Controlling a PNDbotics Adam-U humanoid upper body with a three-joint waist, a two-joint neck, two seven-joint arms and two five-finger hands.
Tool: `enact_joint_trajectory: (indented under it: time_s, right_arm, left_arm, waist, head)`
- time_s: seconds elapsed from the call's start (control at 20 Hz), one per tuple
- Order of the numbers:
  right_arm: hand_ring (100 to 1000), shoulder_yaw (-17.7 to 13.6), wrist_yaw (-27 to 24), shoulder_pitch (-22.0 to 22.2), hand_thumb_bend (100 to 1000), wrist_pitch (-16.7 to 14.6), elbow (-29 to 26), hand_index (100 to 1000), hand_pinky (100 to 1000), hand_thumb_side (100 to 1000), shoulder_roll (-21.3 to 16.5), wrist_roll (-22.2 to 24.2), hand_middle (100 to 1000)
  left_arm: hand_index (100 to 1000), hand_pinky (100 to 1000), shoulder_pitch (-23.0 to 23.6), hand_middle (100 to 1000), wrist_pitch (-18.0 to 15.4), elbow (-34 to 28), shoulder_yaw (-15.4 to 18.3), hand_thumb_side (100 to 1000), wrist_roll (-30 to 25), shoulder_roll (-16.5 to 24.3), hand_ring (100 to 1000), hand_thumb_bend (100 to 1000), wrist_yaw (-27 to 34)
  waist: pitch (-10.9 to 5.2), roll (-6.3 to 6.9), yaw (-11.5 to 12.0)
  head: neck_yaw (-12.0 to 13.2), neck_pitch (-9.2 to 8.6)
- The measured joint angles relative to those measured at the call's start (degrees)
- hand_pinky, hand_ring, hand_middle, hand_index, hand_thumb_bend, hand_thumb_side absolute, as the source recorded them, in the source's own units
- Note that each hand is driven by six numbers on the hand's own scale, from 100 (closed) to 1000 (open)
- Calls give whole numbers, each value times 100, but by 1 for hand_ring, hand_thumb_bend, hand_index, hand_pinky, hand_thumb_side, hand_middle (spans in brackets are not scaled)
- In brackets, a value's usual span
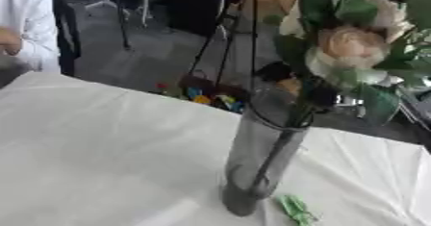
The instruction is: Arrange flowers into the vase.
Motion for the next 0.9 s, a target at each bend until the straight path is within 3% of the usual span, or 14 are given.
enact_joint_trajectory:
  time_s: [0.9]
  right_arm:
    - [1000, -254, -718, 382, 508, 27, -442, 1000, 1000, 982, -400, 27, 1000]
  left_arm:
    - [899, 725, 5, 741, 0, 0, 0, 976, 22, 76, 841, 264, -29]
  waist:
    - [36, -30, -140]
  head:
    - [47, 46]
